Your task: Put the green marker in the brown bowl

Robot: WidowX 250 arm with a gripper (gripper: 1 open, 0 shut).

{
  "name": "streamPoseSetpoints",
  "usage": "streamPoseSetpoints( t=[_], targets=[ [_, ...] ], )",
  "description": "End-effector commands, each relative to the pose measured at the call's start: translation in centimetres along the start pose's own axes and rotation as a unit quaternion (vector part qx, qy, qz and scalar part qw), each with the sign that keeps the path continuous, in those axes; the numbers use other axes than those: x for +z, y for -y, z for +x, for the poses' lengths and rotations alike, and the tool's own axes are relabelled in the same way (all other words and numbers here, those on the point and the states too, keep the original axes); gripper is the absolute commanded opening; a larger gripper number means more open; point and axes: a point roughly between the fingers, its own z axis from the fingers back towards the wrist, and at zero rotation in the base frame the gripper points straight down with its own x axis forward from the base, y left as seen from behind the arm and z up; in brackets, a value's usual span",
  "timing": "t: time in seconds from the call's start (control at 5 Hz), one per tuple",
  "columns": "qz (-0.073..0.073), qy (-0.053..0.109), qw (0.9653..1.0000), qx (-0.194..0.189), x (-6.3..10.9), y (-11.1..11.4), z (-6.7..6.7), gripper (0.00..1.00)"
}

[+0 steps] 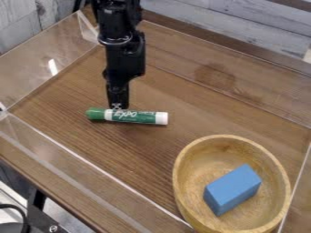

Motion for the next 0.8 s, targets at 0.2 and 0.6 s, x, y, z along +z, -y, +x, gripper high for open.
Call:
streamPoseSetpoints(
  t=[0.2, 0.6],
  targets=[
    [0.03, 0.016, 0.9993, -0.012, 0.8, -0.9, 0.8, 1.0],
    [0.029, 0.018, 0.9992, -0.02, -0.7, -1.1, 1.0, 1.0]
  ],
)
